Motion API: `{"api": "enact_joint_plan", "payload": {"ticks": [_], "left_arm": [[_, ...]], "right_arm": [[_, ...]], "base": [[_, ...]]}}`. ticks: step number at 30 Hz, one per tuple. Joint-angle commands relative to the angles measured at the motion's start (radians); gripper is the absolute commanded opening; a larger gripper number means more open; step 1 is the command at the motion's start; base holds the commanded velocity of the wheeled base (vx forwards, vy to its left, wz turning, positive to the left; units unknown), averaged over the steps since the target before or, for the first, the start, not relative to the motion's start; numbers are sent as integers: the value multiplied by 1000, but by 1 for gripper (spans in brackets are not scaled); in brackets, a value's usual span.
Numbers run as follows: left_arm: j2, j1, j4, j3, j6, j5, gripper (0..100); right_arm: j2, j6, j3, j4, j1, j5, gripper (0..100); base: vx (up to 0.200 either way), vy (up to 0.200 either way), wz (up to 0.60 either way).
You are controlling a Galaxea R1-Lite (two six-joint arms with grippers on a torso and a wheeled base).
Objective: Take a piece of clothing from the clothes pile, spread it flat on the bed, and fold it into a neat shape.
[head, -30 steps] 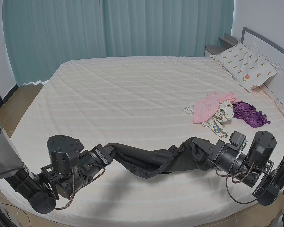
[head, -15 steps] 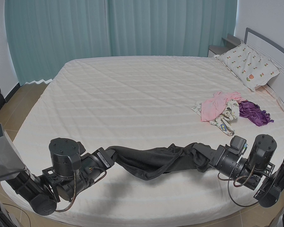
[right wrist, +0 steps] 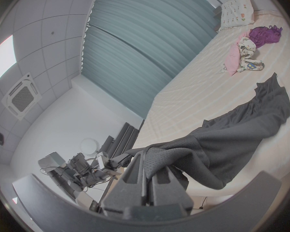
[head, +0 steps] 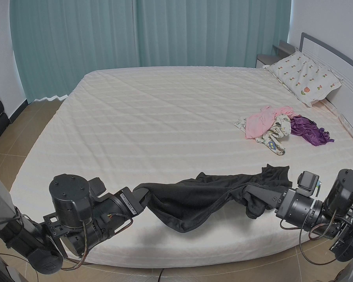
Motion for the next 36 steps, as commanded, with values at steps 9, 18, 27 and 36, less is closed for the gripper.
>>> {"api": "enact_joint_plan", "payload": {"ticks": [9,18,27,36], "left_arm": [[-305,-39,84,-29,92,-6,0],[-386,44,327,-231,106,6,0],[-328,136,491,-426,106,6,0],[-182,223,497,-540,106,-5,0]], "right_arm": [[-413,-4,-96,137,-53,56,0],[-485,27,-612,619,-249,56,0],[-180,80,-1075,893,-382,45,0],[145,71,-1325,952,-413,5,0]], "base": [[-111,0,0],[0,0,0],[0,0,0],[0,0,0]]}}
